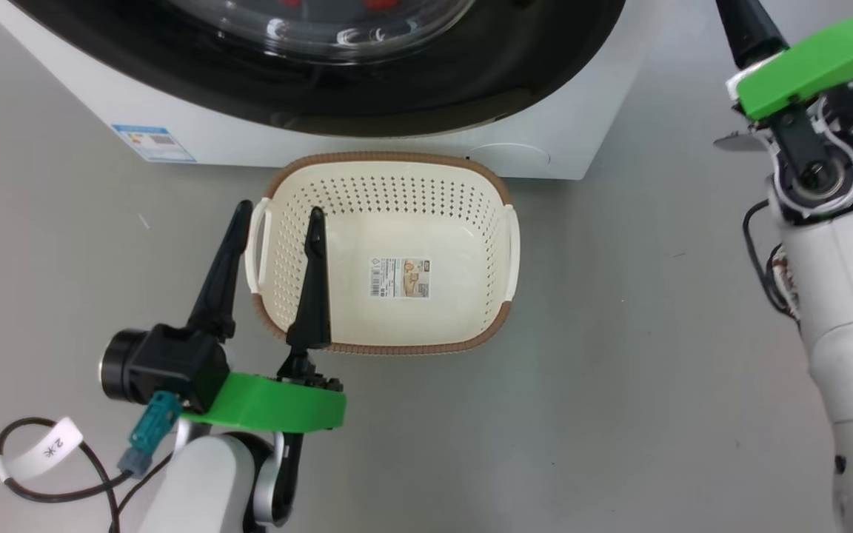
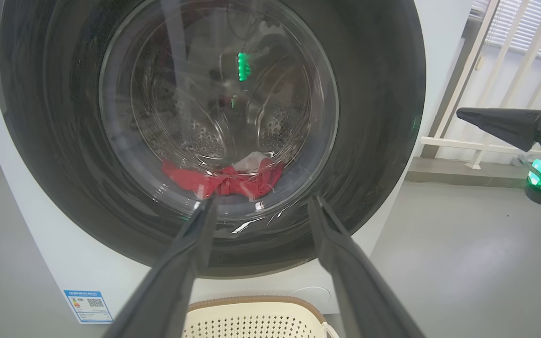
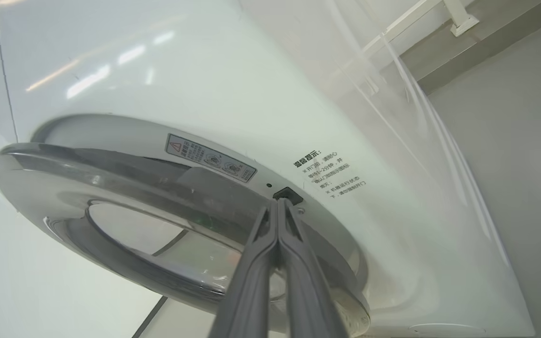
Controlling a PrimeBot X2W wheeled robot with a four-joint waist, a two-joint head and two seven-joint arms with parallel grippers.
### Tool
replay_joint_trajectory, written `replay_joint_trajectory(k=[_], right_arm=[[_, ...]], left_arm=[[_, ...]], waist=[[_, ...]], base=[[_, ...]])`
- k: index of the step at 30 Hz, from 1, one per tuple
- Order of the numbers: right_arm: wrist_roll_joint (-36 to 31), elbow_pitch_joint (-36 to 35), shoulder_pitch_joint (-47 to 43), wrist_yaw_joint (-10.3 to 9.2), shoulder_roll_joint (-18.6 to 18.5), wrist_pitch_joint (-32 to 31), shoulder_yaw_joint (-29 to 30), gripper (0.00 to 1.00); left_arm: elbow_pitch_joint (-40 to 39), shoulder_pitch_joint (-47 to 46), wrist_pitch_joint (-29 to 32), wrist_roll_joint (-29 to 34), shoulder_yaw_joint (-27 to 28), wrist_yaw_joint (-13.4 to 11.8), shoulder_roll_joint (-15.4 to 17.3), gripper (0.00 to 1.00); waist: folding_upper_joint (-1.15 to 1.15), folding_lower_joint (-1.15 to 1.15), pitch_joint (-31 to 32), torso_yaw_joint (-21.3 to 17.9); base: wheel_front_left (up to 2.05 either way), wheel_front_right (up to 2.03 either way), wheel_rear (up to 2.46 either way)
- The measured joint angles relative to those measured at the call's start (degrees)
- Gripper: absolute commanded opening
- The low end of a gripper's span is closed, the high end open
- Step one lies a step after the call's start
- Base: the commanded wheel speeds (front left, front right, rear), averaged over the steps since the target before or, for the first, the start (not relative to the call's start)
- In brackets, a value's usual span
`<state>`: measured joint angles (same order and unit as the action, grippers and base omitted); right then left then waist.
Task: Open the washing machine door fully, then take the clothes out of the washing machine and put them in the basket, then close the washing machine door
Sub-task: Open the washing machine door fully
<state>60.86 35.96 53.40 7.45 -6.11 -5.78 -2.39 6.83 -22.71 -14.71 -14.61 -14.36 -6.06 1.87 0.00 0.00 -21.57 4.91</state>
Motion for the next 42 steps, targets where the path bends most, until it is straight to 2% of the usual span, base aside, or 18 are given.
replay_joint_trajectory(k=[13,42], right_arm=[[6.5,2.1,7.5,0.00,-4.7,-10.4,0.3,0.00],[14.0,13.2,15.1,-0.01,-7.5,-23.4,3.6,0.00]], left_arm=[[-0.5,-1.1,0.0,-0.7,-2.0,-0.5,0.0,1.00],[0.7,-2.4,0.0,-1.6,-5.7,-1.1,0.0,1.00]], waist=[[0.00,0.00,-3.3,2.9],[0.00,0.00,-3.9,8.7]], base=[[0.00,0.00,0.00],[0.00,0.00,0.00]])
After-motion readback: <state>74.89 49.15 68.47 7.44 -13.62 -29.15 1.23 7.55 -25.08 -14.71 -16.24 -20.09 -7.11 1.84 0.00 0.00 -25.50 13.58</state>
